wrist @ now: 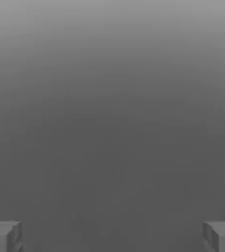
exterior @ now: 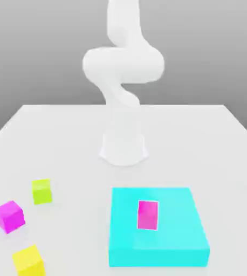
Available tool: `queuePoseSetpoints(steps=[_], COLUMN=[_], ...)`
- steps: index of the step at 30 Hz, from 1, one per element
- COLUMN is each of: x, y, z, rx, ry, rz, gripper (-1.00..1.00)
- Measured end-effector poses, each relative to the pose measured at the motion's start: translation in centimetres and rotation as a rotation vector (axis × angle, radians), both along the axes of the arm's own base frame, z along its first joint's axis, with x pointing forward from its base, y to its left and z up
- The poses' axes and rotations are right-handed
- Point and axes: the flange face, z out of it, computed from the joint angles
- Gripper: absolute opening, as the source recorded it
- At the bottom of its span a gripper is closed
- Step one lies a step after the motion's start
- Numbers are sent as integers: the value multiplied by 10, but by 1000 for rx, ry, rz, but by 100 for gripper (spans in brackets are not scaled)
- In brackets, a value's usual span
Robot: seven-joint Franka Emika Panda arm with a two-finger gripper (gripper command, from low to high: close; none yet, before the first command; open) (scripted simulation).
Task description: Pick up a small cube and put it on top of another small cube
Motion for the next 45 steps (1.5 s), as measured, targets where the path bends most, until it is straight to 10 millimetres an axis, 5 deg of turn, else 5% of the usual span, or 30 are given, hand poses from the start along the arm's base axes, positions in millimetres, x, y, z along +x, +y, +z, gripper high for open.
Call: queuePoseSetpoints(steps=[7, 15, 21, 32, 33, 40, 45], x=[77, 126, 132, 108, 108, 107, 101], y=[-43, -102, -151, -190, -190, -190, -196], z=[-100, -232, -340, -529, -542, -545, -487], rx=[81, 177, 255, 355, 355, 355, 361], ry=[175, 361, 496, 671, 672, 671, 669], rz=[-201, -432, -621, -846, -847, -848, -864], gripper=[0, 0, 0, 0, -100, -100, -100])
